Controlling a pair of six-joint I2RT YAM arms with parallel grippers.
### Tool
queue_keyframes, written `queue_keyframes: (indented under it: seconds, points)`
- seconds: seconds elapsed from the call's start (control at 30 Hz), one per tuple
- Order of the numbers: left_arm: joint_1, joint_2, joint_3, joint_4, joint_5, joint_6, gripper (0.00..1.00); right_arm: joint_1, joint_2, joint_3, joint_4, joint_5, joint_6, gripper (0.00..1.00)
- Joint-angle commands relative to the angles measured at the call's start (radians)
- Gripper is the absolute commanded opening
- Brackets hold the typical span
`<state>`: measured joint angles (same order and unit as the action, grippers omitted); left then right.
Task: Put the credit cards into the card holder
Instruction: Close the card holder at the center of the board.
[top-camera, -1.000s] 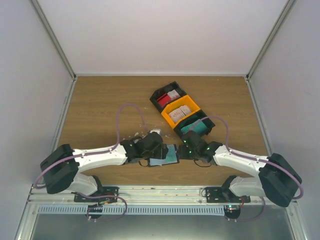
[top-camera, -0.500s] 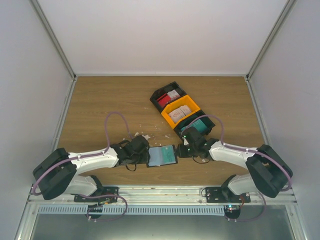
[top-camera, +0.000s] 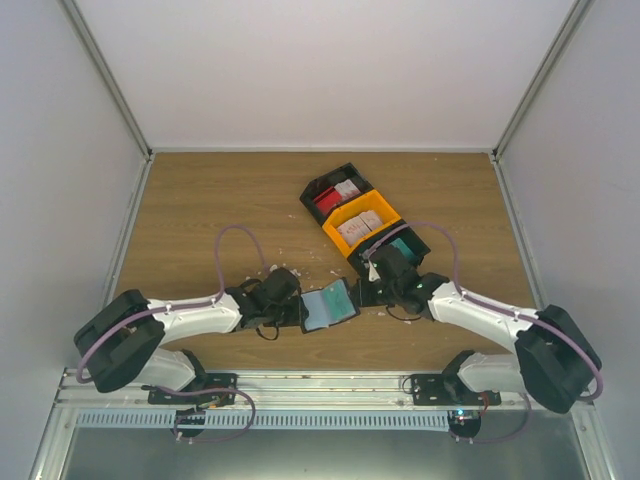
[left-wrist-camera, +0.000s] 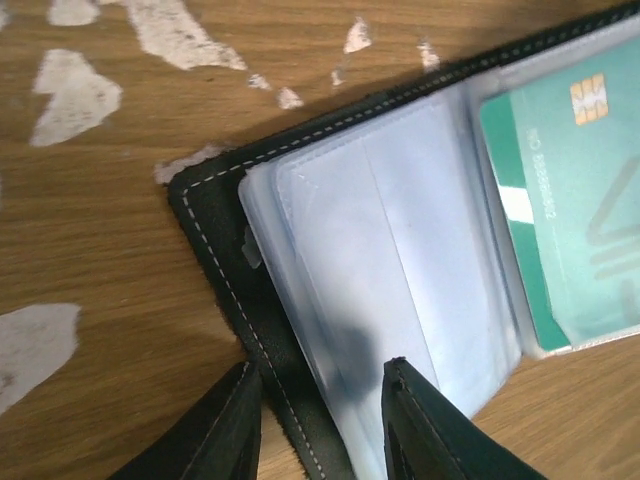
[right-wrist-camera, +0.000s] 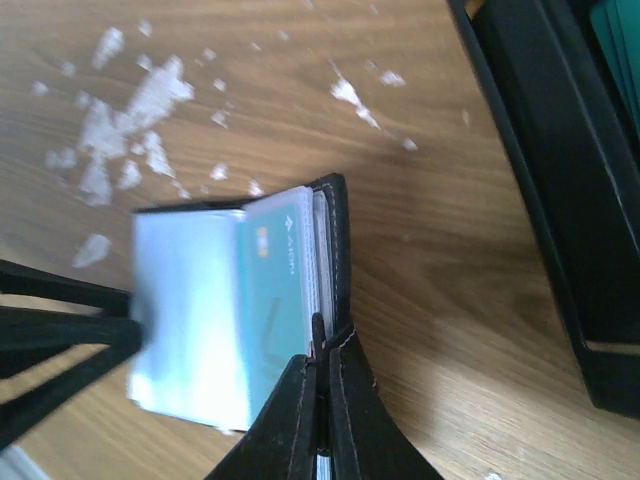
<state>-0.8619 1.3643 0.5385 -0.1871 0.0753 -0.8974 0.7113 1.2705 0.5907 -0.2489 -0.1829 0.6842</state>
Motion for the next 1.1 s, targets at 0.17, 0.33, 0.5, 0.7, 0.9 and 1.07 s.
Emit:
queue_keyframes:
  seconds: [0.17, 0.33, 0.5, 0.7, 0.9, 1.07]
  points:
    - [0.001, 0.131, 0.035, 0.155, 0.093, 0.052, 0.34, -0.005, -0.069, 0.047, 0.031, -0.127, -0.027, 0.01]
    - [0.003, 0.199, 0.052, 0.276, 0.14, 0.054, 0.31, -0.004, -0.037, 0.042, 0.1, -0.246, -0.028, 0.01]
    - [0.012, 0.223, 0.035, 0.355, 0.118, 0.019, 0.28, -0.003, 0.055, 0.026, 0.174, -0.294, -0.019, 0.01]
    - [0.009, 0.103, -0.079, 0.349, 0.015, -0.064, 0.28, -0.003, 0.145, 0.008, 0.239, -0.324, -0.012, 0.04]
    - [0.011, -0.137, -0.119, 0.173, -0.136, -0.065, 0.36, -0.002, 0.229, 0.009, 0.288, -0.379, -0.014, 0.22]
    - [0.047, -0.174, -0.005, 0.122, -0.085, 0.084, 0.48, -0.003, 0.182, 0.024, 0.243, -0.356, -0.032, 0.45]
